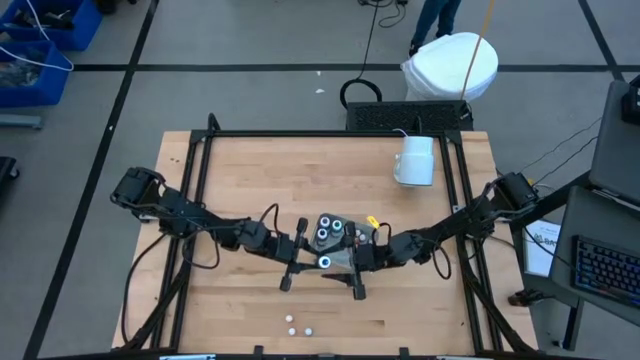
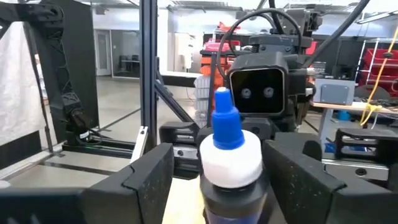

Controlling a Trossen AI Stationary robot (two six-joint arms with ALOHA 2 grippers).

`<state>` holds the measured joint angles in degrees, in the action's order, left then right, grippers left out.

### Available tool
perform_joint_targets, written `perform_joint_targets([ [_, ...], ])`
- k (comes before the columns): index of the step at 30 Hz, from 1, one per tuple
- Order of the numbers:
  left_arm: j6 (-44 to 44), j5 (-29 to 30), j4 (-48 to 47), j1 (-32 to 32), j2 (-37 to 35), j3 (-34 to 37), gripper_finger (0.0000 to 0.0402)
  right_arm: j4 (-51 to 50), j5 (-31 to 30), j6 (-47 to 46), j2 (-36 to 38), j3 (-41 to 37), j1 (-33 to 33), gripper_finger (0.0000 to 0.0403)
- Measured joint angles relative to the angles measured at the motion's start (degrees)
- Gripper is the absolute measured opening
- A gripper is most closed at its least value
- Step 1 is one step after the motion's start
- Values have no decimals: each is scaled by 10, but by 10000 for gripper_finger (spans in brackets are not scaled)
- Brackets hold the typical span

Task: Pick & Place food coloring
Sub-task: Adjust the big blue food coloring in the gray bin

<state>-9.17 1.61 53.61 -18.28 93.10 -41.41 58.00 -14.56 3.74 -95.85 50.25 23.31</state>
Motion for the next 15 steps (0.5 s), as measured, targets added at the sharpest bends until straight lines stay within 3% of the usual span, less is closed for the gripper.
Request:
perform_joint_targets([
  [7, -1, 0, 0, 0, 0, 0, 99, -2, 0, 6, 0, 0, 0, 171],
  [15, 7, -4, -2, -1, 0, 0, 100, -4, 43, 26, 1, 0, -5, 113],
])
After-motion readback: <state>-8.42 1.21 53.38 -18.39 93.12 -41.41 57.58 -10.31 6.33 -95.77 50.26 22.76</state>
